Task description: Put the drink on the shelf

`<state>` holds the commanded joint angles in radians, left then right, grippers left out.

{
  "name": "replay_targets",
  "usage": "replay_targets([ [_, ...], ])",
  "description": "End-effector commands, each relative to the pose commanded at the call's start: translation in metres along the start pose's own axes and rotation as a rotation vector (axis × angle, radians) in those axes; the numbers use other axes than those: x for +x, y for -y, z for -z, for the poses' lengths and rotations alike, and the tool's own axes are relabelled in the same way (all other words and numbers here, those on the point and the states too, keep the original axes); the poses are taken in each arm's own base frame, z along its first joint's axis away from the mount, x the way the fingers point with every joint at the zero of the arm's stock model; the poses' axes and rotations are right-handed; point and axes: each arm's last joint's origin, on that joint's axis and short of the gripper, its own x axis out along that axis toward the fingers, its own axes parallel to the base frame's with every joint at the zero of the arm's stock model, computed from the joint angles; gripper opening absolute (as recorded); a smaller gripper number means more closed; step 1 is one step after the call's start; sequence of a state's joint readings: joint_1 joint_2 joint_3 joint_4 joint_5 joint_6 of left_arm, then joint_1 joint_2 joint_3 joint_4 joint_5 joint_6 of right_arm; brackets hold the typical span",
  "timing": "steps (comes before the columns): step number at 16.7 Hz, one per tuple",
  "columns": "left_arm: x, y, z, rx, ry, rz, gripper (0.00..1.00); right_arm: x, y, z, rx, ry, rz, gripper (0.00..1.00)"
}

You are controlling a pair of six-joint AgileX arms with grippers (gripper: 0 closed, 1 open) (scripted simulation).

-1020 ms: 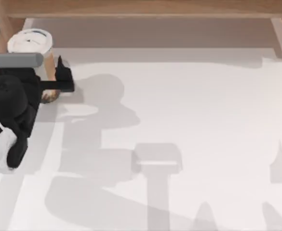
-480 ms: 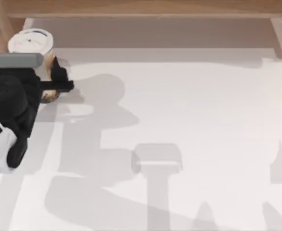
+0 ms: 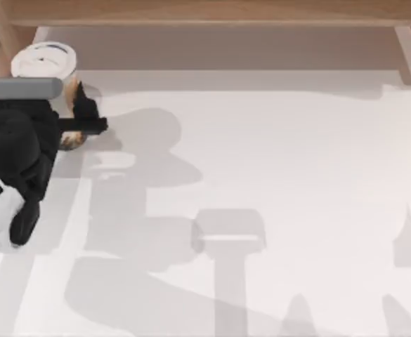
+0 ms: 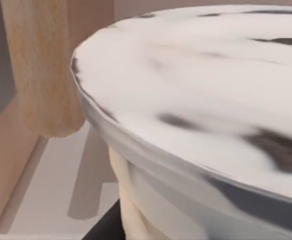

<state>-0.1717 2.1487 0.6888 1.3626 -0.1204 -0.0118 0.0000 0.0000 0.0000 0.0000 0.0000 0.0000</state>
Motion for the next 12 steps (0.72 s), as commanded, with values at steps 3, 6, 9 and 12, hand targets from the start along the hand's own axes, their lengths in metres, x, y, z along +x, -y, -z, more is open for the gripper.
replay_targets([
  [3,0.0000,0.0000,0.0000,0.000,0.000,0.000,0.00,0.0000,0.0000,0.0000,0.000,0.000,0.000,1.00],
  [6,0.0000,0.0000,0.0000,0.000,0.000,0.000,0.00,0.0000,0.0000,0.0000,0.000,0.000,0.000,1.00],
  [9,-0.0004,0.0006,-0.0010,0.002,0.000,0.002,0.00,0.0000,0.0000,0.0000,0.000,0.000,0.000,1.00],
  [12,-0.0009,0.0007,-0.0059,0.002,0.000,0.002,0.00,0.0000,0.0000,0.0000,0.000,0.000,0.000,1.00],
])
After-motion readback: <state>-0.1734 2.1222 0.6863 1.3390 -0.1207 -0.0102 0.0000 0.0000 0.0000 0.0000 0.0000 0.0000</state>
